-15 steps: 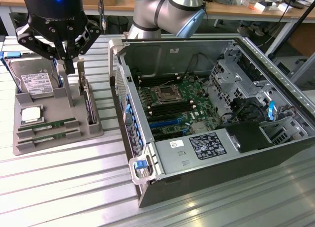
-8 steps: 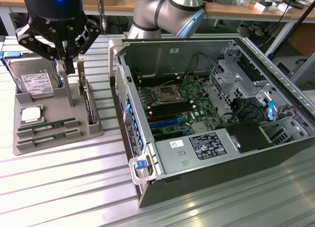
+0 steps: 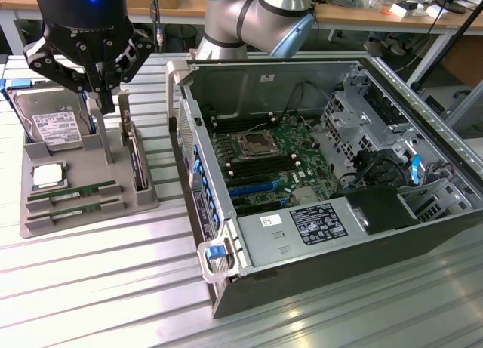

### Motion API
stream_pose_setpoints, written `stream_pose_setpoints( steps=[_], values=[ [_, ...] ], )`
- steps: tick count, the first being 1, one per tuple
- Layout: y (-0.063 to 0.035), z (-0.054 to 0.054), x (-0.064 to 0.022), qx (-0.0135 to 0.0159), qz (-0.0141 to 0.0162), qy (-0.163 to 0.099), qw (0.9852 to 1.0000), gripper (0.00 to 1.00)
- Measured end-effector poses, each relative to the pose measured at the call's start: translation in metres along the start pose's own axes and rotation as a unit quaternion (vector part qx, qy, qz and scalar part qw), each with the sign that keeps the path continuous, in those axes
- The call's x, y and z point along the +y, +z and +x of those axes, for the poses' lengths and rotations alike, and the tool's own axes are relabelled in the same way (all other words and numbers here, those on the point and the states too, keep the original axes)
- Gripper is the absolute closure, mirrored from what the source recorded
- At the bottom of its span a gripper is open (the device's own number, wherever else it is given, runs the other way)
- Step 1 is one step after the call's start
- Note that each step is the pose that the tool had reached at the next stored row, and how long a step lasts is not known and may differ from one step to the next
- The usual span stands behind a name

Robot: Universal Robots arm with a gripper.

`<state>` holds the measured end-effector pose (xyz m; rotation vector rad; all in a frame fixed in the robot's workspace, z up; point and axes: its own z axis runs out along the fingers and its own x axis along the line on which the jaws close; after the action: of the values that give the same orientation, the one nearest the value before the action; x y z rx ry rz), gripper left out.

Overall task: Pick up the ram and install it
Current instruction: 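Pick up the ram and move it above insertion slot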

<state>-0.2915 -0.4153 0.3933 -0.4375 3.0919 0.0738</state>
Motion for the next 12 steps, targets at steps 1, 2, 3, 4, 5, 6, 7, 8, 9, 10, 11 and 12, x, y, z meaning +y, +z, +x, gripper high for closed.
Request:
stream_pose_setpoints(
  steps=[1, 2, 3, 4, 5, 6, 7, 8, 9, 10, 11, 12],
  values=[
    [0.0, 0.0, 0.0, 0.0001, -0.0001, -0.002, 1.0, 0.9],
    [0.0, 0.0, 0.0, 0.0002, -0.0001, -0.004, 1.0, 0.9],
    [0.0, 0.0, 0.0, 0.0002, -0.0001, -0.005, 1.0, 0.9],
    [0.0, 0.0, 0.0, 0.0003, -0.0002, -0.007, 1.0, 0.9],
    [0.0, 0.0, 0.0, 0.0004, -0.0002, -0.009, 1.0, 0.9],
    [0.0, 0.0, 0.0, 0.0005, -0.0003, -0.011, 0.9999, 0.9],
    [0.0, 0.0, 0.0, 0.0006, -0.0003, -0.013, 0.9999, 0.9],
    [0.0, 0.0, 0.0, 0.0007, -0.0004, -0.016, 0.9999, 0.9],
    [0.0, 0.0, 0.0, 0.0008, -0.0004, -0.018, 0.9998, 0.9],
    [0.0, 0.0, 0.0, 0.0008, -0.0004, -0.019, 0.9998, 0.9],
    [0.0, 0.0, 0.0, 0.0009, -0.0005, -0.02, 0.9998, 0.9],
    [0.0, 0.0, 0.0, 0.001, -0.0005, -0.023, 0.9997, 0.9]
  ],
)
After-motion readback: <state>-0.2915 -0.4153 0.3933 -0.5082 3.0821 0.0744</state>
